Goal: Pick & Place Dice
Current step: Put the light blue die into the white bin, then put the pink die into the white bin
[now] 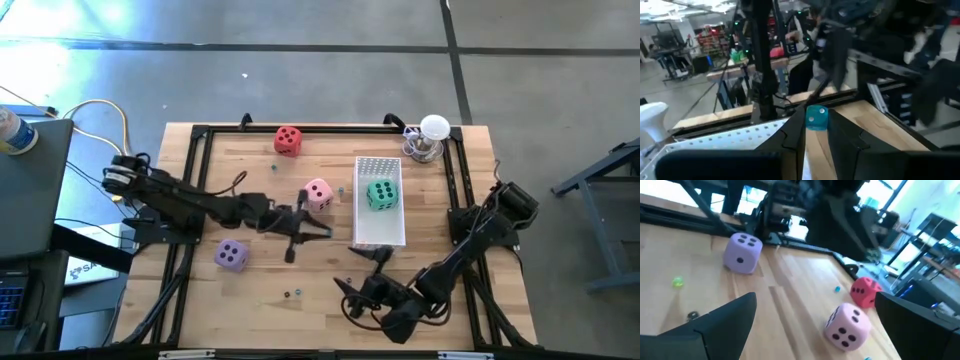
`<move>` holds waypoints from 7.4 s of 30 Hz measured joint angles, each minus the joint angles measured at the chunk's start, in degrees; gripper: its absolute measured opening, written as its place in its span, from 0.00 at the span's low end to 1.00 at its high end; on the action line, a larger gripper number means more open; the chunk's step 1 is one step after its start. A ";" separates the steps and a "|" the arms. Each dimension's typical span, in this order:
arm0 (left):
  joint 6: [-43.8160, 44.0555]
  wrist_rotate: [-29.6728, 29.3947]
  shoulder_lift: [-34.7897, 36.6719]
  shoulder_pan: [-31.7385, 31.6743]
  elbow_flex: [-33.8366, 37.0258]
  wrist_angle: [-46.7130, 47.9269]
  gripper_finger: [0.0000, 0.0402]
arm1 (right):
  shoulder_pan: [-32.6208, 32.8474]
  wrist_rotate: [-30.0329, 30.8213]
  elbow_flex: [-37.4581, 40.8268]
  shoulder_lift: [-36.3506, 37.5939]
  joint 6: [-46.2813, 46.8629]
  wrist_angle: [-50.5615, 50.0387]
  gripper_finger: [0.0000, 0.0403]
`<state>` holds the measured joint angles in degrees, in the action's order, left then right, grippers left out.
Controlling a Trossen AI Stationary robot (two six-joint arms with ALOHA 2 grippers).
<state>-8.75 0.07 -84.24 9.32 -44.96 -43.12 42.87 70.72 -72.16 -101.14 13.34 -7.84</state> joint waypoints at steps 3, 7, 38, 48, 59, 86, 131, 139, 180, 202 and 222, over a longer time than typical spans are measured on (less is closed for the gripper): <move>2.84 4.76 -4.85 -2.70 -4.66 1.53 0.15 | 0.06 1.37 0.00 0.00 -4.99 3.94 0.99; 3.64 7.16 -10.94 -5.36 -9.66 1.76 0.15 | 1.07 1.35 0.00 0.00 -12.86 9.27 0.99; 13.57 12.13 -26.93 -10.93 -22.46 2.98 0.43 | 4.70 7.32 0.00 0.00 -15.95 11.98 0.99; 9.93 14.54 -13.15 -10.96 -22.41 29.64 0.43 | 4.76 5.86 0.00 0.00 -12.98 12.83 0.99; 9.38 0.81 10.91 -11.02 -22.35 76.22 0.43 | 1.21 -21.47 0.00 0.00 -12.85 13.29 0.99; 21.58 -17.46 41.96 4.88 6.11 72.12 0.43 | -13.38 -60.63 0.02 0.00 -18.71 23.12 0.99; 24.87 -19.47 35.32 11.96 13.26 56.95 0.43 | -31.22 -37.92 -10.46 1.51 -11.05 1.01 0.99; 22.49 -19.44 35.42 11.78 13.26 56.81 0.43 | -44.45 -52.75 -14.61 1.35 6.92 -13.44 0.99; 23.73 -19.33 35.38 11.85 13.26 58.13 0.43 | -50.38 -61.23 -14.05 -4.62 3.85 -6.81 0.99; 23.78 -19.33 35.38 11.85 13.26 58.49 0.43 | -51.74 -63.24 -15.66 -7.19 8.09 -15.49 0.93; 23.76 -19.09 35.35 11.93 13.26 59.16 0.43 | -51.87 -63.21 -15.56 -11.89 7.79 -17.06 0.93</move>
<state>15.00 -19.03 -48.88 21.26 -31.70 16.03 -8.99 7.51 -87.72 -113.03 21.12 -24.90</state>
